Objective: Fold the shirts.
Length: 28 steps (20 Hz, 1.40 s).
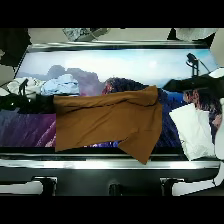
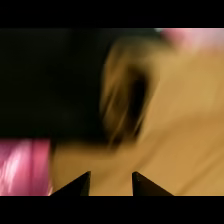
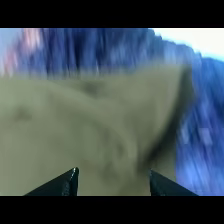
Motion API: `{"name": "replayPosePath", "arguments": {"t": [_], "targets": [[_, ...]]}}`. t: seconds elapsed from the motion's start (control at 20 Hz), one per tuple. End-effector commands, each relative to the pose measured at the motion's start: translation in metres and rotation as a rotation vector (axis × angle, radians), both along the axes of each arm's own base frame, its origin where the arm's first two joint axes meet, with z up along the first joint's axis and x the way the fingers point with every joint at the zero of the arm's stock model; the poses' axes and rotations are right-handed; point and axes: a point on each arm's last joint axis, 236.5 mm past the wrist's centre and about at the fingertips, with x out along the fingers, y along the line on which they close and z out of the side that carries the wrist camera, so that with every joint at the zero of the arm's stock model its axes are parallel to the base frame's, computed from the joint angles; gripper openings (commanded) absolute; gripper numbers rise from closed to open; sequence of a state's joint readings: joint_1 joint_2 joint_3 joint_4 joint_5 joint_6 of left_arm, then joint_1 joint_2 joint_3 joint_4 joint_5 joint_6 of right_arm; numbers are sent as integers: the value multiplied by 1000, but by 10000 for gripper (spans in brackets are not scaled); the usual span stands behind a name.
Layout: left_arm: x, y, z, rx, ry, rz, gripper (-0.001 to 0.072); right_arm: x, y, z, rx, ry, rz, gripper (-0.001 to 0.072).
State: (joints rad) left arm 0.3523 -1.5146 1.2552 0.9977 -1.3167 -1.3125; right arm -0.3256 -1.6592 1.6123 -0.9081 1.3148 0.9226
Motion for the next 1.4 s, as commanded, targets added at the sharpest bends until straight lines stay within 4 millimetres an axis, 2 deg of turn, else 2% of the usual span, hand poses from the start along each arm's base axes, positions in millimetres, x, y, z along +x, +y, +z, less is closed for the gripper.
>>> {"name": "replayPosePath", "arguments": {"t": [0.0, 0.05, 0.1, 0.15, 0.3, 0.45, 0.7, 0.85, 0.9, 0.95, 1.0, 1.1, 1.15, 1.35], "targets": [[-105, 11, -22, 38, 314, -57, 471, -104, -52, -9, -155, 322, 121, 540], [-130, 2, -30, 24, 352, -56, 549, -109, -61, -10, -156, 343, 73, 523], [-151, -7, -38, 18, 367, -60, 546, -113, -62, -10, -154, 346, 63, 493], [-166, -13, -46, 21, 364, -60, 522, -116, -62, -12, -155, 353, 65, 493], [-194, -24, -69, 27, 371, -28, 520, -115, -54, -13, -120, 349, 73, 493], [-197, -30, -76, 9, 367, -27, 520, -114, -55, -15, -128, 343, 69, 493], [-188, -26, -85, 25, 343, -5, 520, -111, -56, -16, -133, 333, 67, 493], [-181, -34, -89, -5, 334, 10, 488, -113, -56, -16, -131, 339, 71, 493], [-180, -37, -90, -5, 329, 9, 436, -116, -56, -16, -131, 350, 80, 494], [-178, -37, -91, 3, 322, 14, 285, -121, -58, -17, -145, 370, 84, 494], [-175, -37, -92, 10, 318, 28, 228, -125, -62, -21, -159, 388, 84, 495], [-173, -37, -92, 13, 316, 33, 45, -138, -54, -34, -126, 441, 97, 496], [-174, -38, -92, 11, 315, 29, 25, -146, -43, -44, -75, 469, 106, 504], [-173, -39, -90, 7, 308, 19, 23, -159, -2, -89, 84, 501, 83, 517]]}}
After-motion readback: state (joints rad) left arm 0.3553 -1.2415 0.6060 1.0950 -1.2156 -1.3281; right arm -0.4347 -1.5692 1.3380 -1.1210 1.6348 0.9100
